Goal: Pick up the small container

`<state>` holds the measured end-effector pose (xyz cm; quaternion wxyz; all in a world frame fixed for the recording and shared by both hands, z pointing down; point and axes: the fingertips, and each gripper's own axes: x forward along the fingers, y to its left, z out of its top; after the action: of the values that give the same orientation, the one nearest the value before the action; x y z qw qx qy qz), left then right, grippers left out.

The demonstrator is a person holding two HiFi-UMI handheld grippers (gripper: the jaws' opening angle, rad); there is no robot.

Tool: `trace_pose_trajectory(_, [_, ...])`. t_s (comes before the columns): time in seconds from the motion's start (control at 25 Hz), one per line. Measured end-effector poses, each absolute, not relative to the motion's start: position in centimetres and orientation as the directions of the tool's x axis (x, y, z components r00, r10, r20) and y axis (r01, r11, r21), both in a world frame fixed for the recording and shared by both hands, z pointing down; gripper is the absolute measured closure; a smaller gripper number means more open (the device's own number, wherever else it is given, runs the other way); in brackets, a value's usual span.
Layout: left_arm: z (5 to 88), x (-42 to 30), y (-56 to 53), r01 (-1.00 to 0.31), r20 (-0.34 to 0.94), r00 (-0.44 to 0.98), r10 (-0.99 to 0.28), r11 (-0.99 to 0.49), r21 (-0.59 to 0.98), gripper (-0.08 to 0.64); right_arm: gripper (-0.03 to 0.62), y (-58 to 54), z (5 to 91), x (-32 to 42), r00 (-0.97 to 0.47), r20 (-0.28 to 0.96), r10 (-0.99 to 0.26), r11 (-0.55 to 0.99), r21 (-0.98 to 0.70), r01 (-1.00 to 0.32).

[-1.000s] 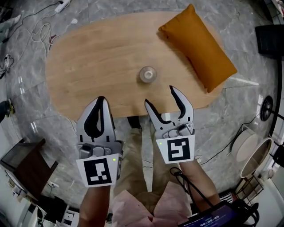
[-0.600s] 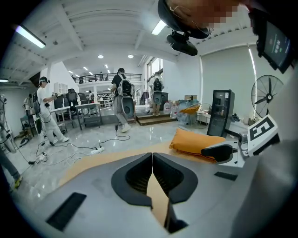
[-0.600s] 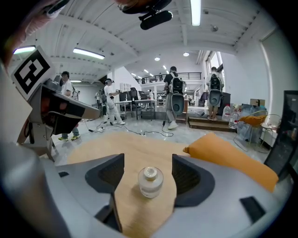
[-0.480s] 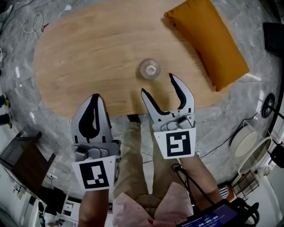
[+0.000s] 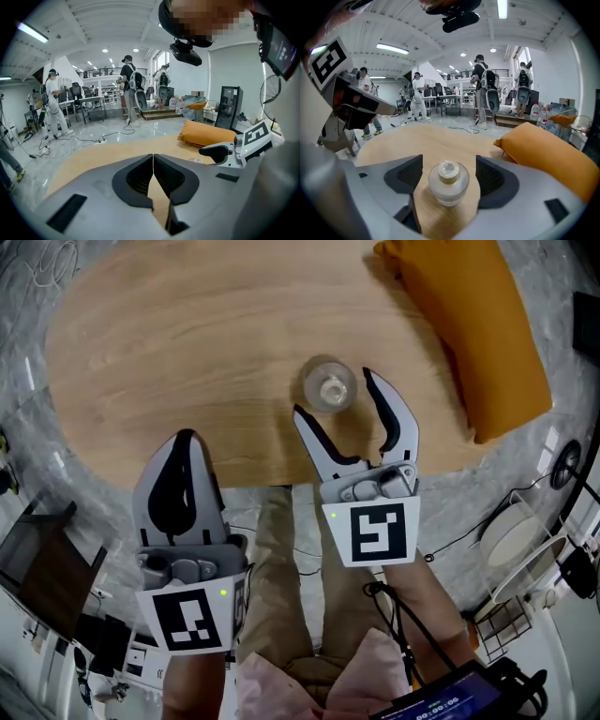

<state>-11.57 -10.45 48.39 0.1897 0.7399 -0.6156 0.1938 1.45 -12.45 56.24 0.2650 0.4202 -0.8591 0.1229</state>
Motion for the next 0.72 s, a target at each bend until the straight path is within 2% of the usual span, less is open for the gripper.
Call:
trace_pose_trajectory(0.2, [50.2, -12.2, -9.4, -0.988, 0.569, 0.143, -0.81, -0.149, 0.036, 0.545, 0.222, -12.9, 57.8, 0.7, -0.511, 0.572, -0.641, 0.634, 0.02, -0.773])
trace_pose_trajectory(0.72, [51.1, -13.1, -8.5, -0.992, 0.578, 0.125, -0.806, -0.119, 0.047, 0.545, 0.222, -13.1, 60.3, -0.6, -0.521, 0.591, -0.616, 0.666, 0.037, -0.745])
